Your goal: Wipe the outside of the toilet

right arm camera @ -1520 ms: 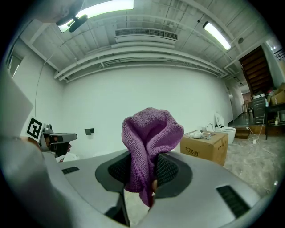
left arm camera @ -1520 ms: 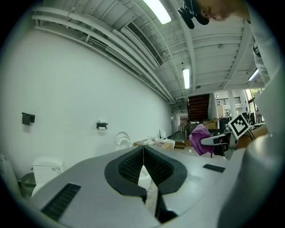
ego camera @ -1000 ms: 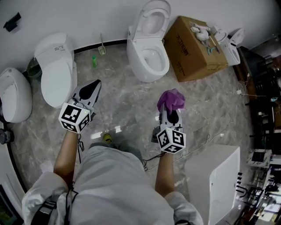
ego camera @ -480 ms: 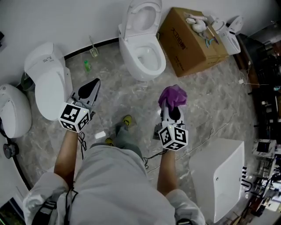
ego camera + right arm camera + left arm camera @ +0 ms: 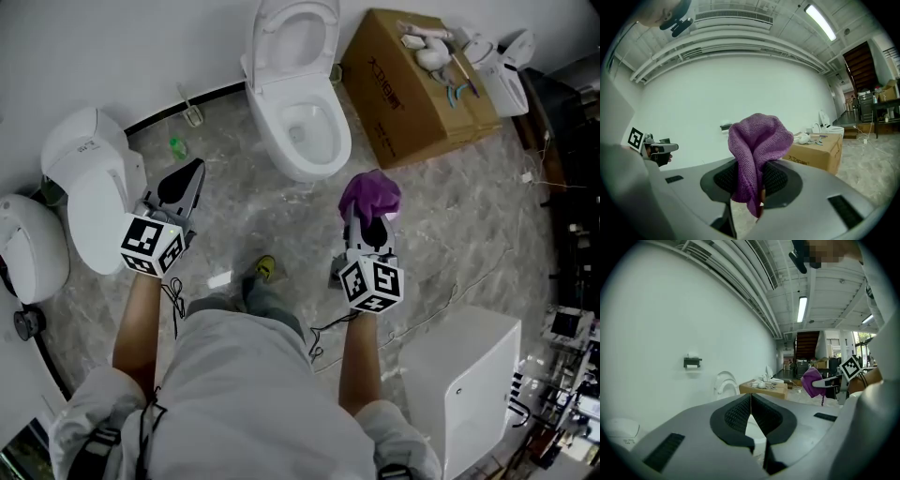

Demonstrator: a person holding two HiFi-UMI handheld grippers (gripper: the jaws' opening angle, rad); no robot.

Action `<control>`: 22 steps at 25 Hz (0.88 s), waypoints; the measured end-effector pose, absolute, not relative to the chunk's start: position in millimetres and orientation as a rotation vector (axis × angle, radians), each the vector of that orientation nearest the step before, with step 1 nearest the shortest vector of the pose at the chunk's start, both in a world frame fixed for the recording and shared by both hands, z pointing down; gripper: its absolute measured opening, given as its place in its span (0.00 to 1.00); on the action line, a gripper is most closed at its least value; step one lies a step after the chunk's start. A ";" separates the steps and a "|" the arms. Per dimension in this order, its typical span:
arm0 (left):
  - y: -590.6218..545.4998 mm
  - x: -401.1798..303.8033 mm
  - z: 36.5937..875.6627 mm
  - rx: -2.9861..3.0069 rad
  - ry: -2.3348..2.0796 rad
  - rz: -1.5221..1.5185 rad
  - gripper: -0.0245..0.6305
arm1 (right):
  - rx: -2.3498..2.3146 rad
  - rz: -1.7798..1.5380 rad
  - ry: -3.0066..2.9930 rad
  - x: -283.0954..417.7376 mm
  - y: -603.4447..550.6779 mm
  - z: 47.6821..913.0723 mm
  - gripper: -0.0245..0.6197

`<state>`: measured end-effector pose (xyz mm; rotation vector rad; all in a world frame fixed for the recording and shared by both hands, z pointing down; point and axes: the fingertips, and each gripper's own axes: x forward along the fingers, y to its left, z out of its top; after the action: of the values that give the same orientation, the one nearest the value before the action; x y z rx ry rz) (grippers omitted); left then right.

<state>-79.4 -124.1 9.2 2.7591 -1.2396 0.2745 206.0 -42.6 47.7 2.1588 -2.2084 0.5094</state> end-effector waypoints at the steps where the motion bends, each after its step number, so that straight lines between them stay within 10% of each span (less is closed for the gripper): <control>1: -132.7 -75.3 12.5 2.757 -1.243 0.288 0.07 | 2.153 0.509 -2.212 211.0 -53.1 49.8 0.23; 22: -264.7 -127.5 124.1 2.706 -1.146 0.342 0.07 | 2.212 0.581 -2.067 159.6 -172.5 142.3 0.23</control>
<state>-127.5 -264.7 124.1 2.7056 -1.1456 0.3419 159.6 -172.5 142.3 2.2119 -2.0666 0.5806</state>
